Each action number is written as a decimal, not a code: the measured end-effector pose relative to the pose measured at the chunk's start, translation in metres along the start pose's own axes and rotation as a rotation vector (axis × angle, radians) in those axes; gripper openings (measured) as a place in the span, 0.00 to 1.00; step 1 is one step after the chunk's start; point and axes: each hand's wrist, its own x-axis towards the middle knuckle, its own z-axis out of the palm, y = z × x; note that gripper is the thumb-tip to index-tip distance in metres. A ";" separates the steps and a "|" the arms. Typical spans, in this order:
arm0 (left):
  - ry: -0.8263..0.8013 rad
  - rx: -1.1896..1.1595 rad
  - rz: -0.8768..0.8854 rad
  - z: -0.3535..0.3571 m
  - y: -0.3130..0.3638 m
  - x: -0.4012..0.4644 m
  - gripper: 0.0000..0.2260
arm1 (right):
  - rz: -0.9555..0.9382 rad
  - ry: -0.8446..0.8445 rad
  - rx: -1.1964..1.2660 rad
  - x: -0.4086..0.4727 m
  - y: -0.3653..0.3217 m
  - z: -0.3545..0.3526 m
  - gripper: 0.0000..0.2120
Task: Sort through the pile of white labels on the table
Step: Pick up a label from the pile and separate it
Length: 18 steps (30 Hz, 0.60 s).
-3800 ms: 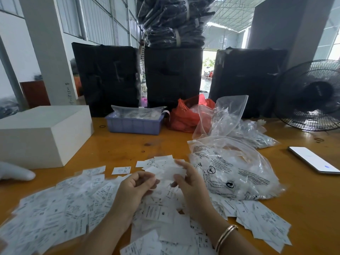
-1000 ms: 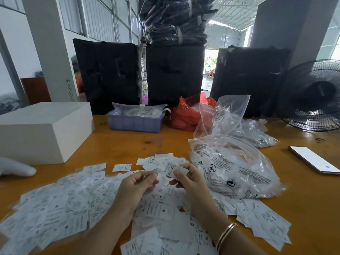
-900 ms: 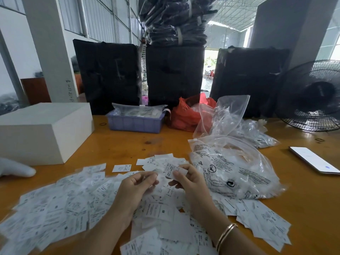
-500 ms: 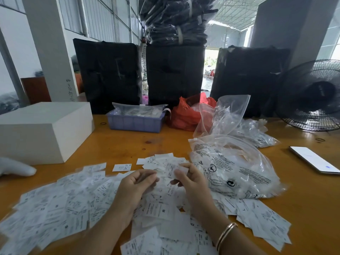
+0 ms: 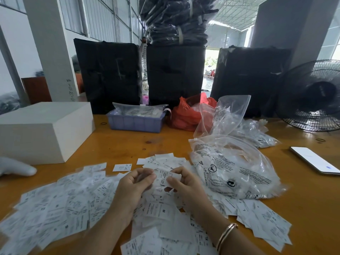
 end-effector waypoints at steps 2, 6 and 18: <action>0.004 0.001 0.005 0.000 0.000 0.000 0.08 | 0.008 0.006 -0.008 -0.001 -0.001 0.001 0.03; 0.013 0.004 0.021 0.000 0.000 0.000 0.06 | 0.035 -0.004 -0.014 -0.003 -0.003 0.001 0.04; -0.019 0.174 0.120 -0.001 -0.005 -0.001 0.07 | -0.018 0.022 0.043 0.000 0.001 -0.001 0.02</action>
